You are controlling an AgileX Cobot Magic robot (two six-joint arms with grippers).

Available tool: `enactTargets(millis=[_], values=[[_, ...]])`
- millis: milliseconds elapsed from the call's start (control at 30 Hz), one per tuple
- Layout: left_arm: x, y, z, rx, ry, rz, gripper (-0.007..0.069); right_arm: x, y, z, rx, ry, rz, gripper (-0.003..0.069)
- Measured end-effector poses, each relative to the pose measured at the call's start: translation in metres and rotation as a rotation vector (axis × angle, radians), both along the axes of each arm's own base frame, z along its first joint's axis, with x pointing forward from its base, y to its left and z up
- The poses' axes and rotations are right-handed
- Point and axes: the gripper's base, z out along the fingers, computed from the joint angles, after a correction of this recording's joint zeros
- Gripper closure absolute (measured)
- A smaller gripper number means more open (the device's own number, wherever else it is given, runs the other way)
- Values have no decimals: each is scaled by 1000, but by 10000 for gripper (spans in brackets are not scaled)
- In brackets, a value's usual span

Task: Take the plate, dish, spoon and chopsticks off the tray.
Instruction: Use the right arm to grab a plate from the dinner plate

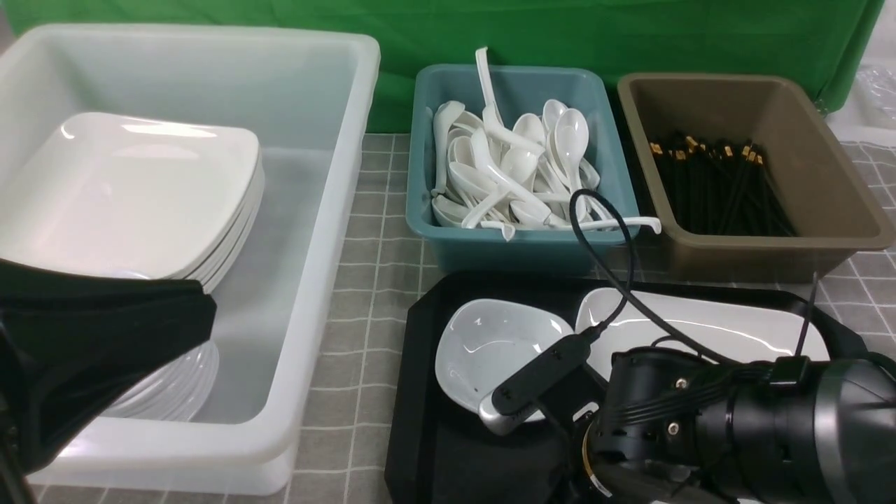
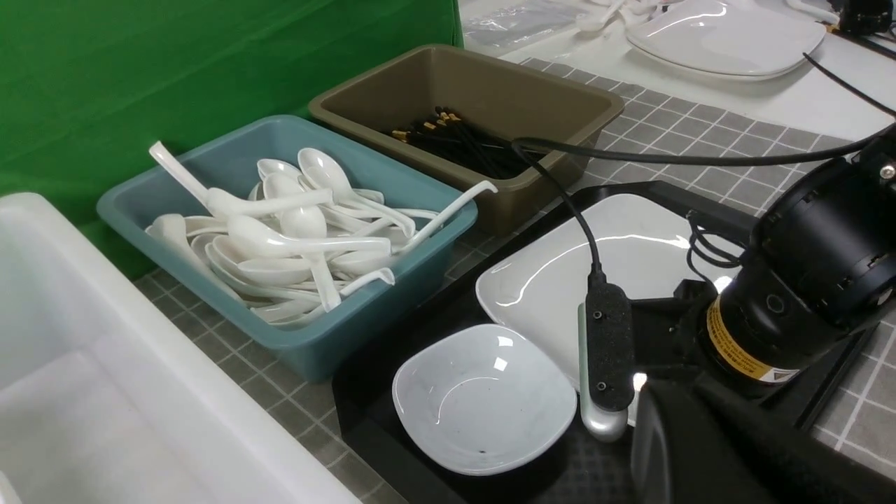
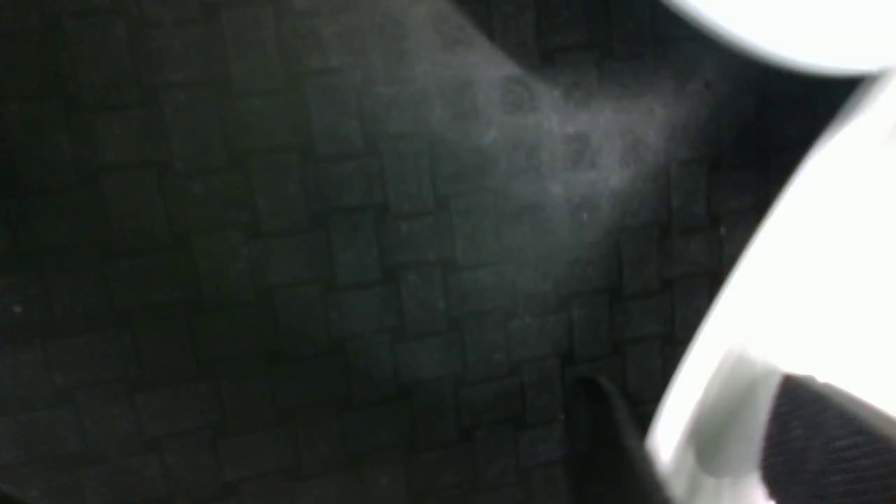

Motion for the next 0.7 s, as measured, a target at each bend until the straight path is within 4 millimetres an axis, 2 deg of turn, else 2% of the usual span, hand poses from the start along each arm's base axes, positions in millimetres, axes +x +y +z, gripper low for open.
enactTargets(millis=[67, 267, 333, 367, 400, 433, 467, 567, 700], values=[[0, 0, 0, 0, 0, 0, 611, 1, -1, 0, -18, -7, 14, 389], [0, 0, 0, 0, 0, 0, 611, -4, 2, 6, -68, 19, 49, 414], [0, 0, 0, 3, -2, 1, 611, -14, 7, 24, -105, 17, 61, 465], [0, 0, 0, 2, -1, 1, 611, -16, 8, 25, -106, 17, 66, 468], [0, 0, 0, 2, -1, 1, 611, -21, 11, 37, -107, 8, 71, 489], [0, 0, 0, 2, -2, 1, 611, -30, 13, 60, -109, -7, 75, 526], [0, 0, 0, 2, -2, 1, 611, -32, 15, 66, -99, -15, 79, 534], [0, 0, 0, 9, -5, 3, 611, -46, 11, 111, -90, -51, 82, 589], [0, 1, 0, 13, -5, 3, 611, -54, 3, 144, -46, -78, 66, 596]])
